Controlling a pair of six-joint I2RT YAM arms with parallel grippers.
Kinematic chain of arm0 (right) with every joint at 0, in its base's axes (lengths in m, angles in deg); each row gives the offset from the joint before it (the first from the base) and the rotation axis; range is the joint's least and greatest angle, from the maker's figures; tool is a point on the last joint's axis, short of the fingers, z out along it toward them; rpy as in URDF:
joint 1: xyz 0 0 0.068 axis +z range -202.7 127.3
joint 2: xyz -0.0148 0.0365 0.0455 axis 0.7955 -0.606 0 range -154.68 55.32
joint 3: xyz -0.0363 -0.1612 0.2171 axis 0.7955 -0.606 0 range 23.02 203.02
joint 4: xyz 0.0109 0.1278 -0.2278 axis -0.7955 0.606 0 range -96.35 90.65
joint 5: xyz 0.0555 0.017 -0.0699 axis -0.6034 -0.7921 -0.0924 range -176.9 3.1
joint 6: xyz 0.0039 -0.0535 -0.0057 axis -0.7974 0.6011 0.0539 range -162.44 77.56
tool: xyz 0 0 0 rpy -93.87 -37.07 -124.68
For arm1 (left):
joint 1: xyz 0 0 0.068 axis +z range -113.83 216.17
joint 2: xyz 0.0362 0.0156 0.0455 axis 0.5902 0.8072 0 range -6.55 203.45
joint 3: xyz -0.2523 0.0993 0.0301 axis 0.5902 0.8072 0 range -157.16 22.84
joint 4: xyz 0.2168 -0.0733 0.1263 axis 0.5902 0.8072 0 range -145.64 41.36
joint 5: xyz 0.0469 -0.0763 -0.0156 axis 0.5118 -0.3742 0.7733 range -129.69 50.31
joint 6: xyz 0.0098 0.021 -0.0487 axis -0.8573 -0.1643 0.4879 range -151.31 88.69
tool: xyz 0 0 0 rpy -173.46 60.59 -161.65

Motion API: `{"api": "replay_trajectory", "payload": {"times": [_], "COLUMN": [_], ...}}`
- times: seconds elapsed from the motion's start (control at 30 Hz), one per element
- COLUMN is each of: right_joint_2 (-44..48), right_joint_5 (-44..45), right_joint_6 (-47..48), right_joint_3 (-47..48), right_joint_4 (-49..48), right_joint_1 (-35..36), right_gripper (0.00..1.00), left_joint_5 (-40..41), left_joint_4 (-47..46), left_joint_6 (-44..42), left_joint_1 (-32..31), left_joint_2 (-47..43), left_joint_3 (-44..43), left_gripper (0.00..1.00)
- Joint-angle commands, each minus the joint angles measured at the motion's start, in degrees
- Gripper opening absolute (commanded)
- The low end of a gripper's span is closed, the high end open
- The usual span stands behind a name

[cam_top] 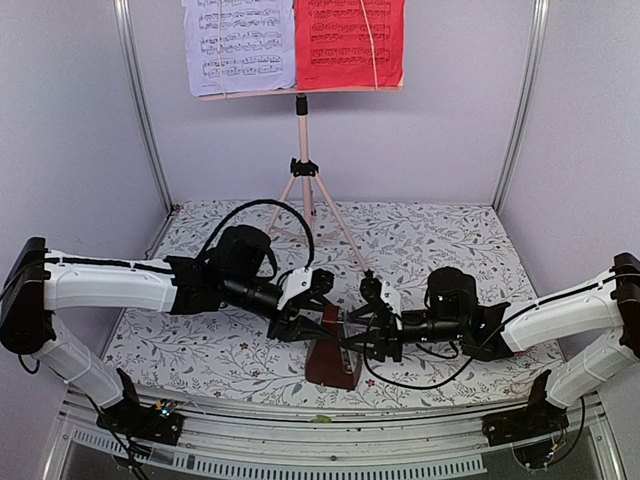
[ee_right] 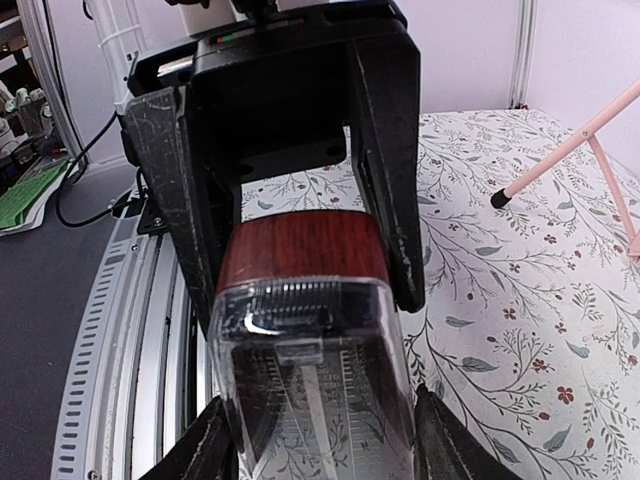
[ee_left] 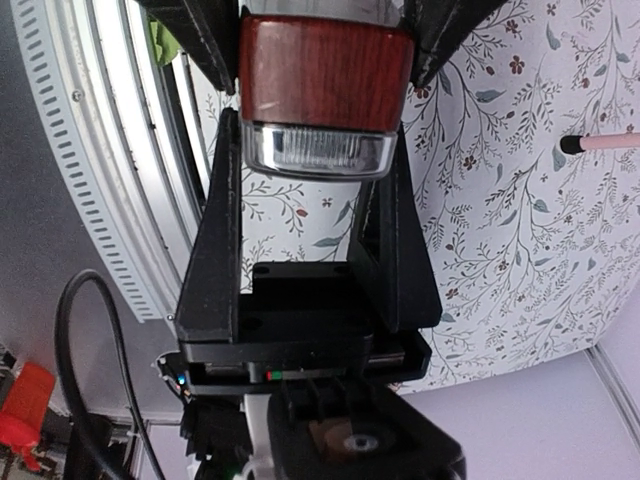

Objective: Set up the instrument practice props

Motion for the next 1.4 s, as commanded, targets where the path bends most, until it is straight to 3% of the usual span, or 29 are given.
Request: {"api": "replay_trajectory", "payload": {"times": [0.0,0.57,0.7,0.97,1.03,1.13,1.23,1.37], "right_joint_2": [2.4,3.8,7.4,12.6,13.5,14.7,15.4,14.2], "right_joint_5": [-1.9,-0.2,4.2,17.8,21.8,25.0,26.4,30.1], "right_joint_6": [-1.4,-5.2,-8.2,-16.2,-20.3,-24.6,-29.1,-32.1], "right_joint_3": [-1.7,0.2,1.7,6.5,8.1,9.3,9.6,10.4], "right_joint_4": [-0.6,-0.5,4.9,25.0,30.3,36.4,39.5,42.7], "right_joint_1": [-1.6,-2.3,-3.8,-8.0,-9.9,-13.3,-15.6,-17.5], "right_gripper": [0.14,0.12,0.13,0.12,0.13,0.18,0.18,0.18], "left_joint_5": [3.6,4.9,5.9,6.1,6.1,6.6,7.0,7.7], "left_joint_4": [4.0,4.4,1.8,-2.1,-2.8,-3.0,-3.0,-3.9], "left_joint_6": [-1.0,0.4,2.4,2.5,2.7,3.3,3.6,3.6], "left_joint_1": [1.5,1.5,1.3,1.4,1.3,1.1,0.7,0.4], "left_joint_2": [-0.8,-1.9,-2.0,-1.2,-1.1,-0.6,-0.5,-0.7], "left_joint_3": [1.5,-0.3,-0.2,-0.1,-0.4,-1.1,-1.5,-1.5], "left_gripper": [0.00,0.00,0.00,0.00,0.04,0.19,0.34,0.45]}}
